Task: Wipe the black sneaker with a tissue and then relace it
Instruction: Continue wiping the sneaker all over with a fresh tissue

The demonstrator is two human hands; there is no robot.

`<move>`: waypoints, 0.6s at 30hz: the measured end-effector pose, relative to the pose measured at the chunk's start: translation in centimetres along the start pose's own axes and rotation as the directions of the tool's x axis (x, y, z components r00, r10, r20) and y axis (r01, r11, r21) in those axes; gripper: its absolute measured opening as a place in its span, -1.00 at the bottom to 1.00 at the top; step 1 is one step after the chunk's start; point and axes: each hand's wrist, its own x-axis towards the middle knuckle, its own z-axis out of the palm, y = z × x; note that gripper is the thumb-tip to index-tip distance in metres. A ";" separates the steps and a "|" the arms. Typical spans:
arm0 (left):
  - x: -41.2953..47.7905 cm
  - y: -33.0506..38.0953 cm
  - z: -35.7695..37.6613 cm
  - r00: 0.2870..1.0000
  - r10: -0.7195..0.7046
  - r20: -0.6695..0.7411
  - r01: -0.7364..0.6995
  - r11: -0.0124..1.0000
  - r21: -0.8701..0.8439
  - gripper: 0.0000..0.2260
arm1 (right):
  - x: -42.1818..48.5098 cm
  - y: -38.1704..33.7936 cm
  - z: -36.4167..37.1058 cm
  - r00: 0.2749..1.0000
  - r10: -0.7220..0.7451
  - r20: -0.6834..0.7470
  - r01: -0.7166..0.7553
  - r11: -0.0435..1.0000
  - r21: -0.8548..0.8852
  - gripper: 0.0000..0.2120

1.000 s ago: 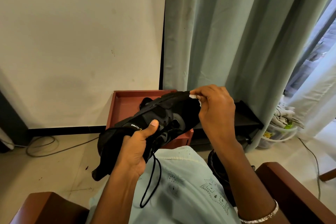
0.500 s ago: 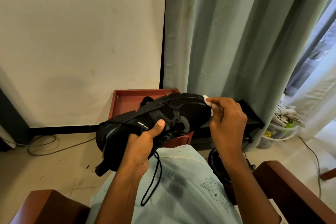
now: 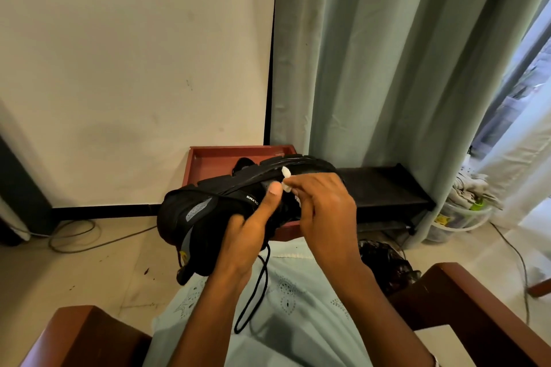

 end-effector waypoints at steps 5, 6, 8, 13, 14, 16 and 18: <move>-0.1 0.7 0.3 1.000 -0.012 -0.026 0.009 0.993 -0.116 -0.42 | 0.6 0.8 0.6 0.987 0.111 -0.120 -0.120 0.991 -0.065 -0.80; -0.2 0.8 0.3 1.000 -0.011 -0.028 0.008 0.995 -0.103 -0.45 | 0.4 0.6 0.8 0.985 0.127 -0.118 -0.134 0.989 -0.055 -0.79; -0.3 0.7 0.2 1.000 -0.025 0.008 0.025 0.998 -0.059 -0.48 | -0.3 -0.3 1.3 0.987 0.135 -0.082 -0.135 0.991 -0.004 -0.80; 0.0 0.4 -0.1 1.000 -0.026 0.013 0.026 0.999 -0.040 -0.45 | -2.0 -2.8 2.2 0.999 -0.032 -0.036 0.036 0.994 0.103 -0.77; -0.1 0.6 0.0 1.000 -0.019 0.016 0.020 0.999 -0.046 -0.45 | -1.8 -2.6 2.2 0.996 -0.066 -0.058 0.071 0.993 0.089 -0.75; -0.2 0.7 0.1 1.000 0.005 0.031 -0.003 0.998 -0.062 -0.44 | -1.2 -1.6 2.1 0.989 -0.094 -0.115 0.097 0.995 0.025 -0.72; -0.2 0.8 0.3 0.999 0.015 0.035 -0.013 0.998 -0.062 -0.46 | -0.4 -0.5 2.0 0.983 -0.055 -0.173 0.051 0.998 -0.029 -0.74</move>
